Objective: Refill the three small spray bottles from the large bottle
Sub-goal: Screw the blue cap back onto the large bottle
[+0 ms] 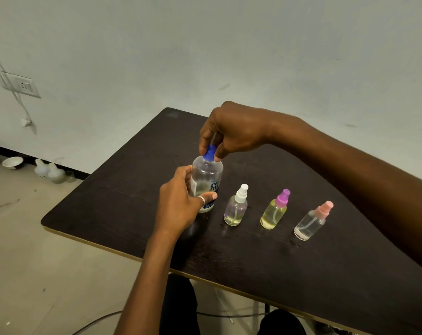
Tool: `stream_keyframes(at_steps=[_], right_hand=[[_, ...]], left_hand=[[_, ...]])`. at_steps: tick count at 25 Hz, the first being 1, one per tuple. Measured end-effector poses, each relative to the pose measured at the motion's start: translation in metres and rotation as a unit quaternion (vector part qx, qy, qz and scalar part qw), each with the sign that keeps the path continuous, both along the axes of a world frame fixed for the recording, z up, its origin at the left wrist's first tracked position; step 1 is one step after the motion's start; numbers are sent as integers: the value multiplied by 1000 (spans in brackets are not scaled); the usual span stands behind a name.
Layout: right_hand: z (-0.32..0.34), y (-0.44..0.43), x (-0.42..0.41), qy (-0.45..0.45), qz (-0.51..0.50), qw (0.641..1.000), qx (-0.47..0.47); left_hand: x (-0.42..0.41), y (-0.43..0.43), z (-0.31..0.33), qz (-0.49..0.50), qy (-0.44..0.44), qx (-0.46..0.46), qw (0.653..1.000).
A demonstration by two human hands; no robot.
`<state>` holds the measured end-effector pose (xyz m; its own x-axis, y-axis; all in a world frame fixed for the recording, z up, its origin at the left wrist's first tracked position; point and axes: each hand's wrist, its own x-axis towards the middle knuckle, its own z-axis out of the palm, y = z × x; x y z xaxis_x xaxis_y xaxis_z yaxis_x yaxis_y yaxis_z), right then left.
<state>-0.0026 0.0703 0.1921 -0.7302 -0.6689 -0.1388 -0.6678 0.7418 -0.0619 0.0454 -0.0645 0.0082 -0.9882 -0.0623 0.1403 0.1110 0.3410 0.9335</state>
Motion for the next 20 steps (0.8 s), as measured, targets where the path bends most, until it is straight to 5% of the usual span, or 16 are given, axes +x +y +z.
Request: stream_keyframes(at_steps=[14, 20], right_hand=[[-16, -8, 2, 114, -51, 992, 23], [-14, -4, 8, 87, -69, 994, 5]], left_hand=[[1, 0, 2, -4, 7, -11, 1000], [2, 0, 3, -7, 4, -8, 1000]])
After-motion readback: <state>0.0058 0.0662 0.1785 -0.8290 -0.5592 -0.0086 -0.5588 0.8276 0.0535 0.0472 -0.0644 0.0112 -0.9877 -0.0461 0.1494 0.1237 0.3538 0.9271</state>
